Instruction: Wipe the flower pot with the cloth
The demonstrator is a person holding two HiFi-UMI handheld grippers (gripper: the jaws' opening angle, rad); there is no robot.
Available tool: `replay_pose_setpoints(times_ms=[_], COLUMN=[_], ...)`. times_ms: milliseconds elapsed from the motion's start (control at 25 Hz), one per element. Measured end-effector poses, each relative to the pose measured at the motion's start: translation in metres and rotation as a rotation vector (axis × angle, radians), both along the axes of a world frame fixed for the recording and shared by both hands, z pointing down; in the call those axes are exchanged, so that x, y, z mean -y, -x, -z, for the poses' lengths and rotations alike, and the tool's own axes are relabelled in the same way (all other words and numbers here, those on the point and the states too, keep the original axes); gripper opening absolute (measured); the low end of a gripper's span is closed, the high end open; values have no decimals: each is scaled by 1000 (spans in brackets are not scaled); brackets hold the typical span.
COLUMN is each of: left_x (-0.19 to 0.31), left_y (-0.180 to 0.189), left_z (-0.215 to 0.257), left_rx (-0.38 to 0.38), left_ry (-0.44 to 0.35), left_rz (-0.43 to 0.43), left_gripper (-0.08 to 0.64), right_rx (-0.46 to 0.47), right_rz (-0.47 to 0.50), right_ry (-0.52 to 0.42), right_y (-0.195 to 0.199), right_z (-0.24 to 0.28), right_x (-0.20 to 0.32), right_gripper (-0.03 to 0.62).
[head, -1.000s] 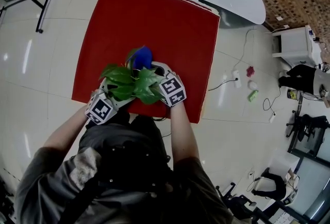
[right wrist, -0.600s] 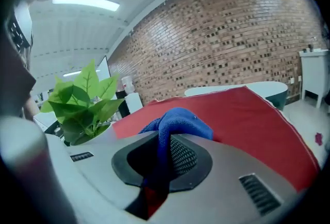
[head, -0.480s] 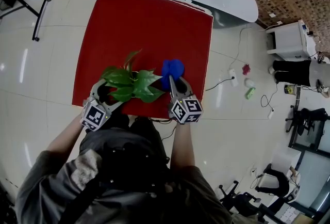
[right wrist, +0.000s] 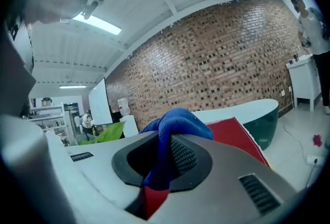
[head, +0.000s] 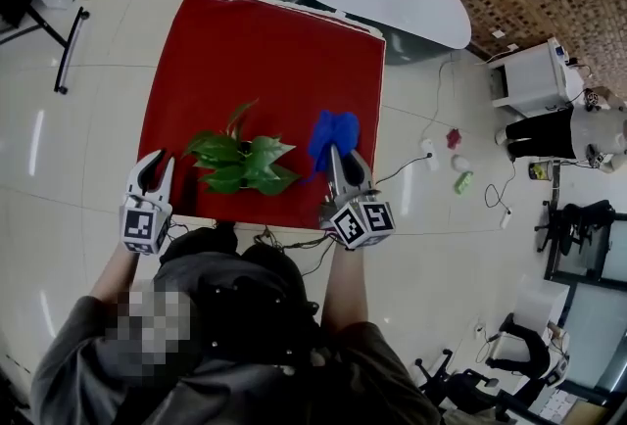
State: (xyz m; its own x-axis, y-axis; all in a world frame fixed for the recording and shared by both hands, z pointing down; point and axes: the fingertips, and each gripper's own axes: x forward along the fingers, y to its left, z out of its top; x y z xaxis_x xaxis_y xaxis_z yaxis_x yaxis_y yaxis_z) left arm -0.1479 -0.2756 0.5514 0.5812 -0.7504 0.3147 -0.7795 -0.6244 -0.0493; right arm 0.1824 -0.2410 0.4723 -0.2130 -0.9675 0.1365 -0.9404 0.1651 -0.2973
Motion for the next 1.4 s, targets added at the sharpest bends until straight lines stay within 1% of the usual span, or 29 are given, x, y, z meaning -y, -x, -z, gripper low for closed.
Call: replay_pose_setpoints(times_ms=[40,80,160,320,400,480,600,720,880,1040,1120,1200,1240,1320,1400], left_x=[3,5,6,-13,-28,-51,-102,-153,-237,-337,-378,-410,-424,-448,-469], left_y=[4,7,8,-1,-5,-5,-9,-13,-14,-27,-36,-43,-45,-49,-54], left_z=[7,16,39,89,108,119,139,168,183,199,208,213,213,216,221], left_rx=[-4,-15,-49,-86,-107,-103,-90,-113,-132,-117,-131,-149,-147,-136,-138], left_ry=[-12,-23,-45,-110,-118,-108,-87,-84,-111,-138,-151,-153,-152,-152,-148], left_rz=[22,43,69,82,109,142,163,168,180,155,139,118,110,98,97], left_gripper=[88,51,28,28,28,28,28,28,28,28,28,28,28,28,28], right_rx=[0,1,5,8,2,-14,-24,-9,6,27,26,11,-10,-58,-81], right_rz=[6,11,21,32,39,50,65,77,99,113,147,190,203,217,226], right_ry=[-14,-27,-53,-110,-132,-150,-165,-179,-218,-250,-269,-291,-299,-302,-291], right_y=[0,0,-1,-2,-1,1,1,2,8,19,31,44,50,57,59], right_z=[7,15,29,57,69,81,97,117,123,123,128,136,140,147,152], right_x=[-3,-7,-18,-56,-82,-114,-173,-228,-309,-404,-446,-480,-493,-513,-527], right_gripper=[57,57,57,57,57,57,57,57,57,57,57,57,57,57,57])
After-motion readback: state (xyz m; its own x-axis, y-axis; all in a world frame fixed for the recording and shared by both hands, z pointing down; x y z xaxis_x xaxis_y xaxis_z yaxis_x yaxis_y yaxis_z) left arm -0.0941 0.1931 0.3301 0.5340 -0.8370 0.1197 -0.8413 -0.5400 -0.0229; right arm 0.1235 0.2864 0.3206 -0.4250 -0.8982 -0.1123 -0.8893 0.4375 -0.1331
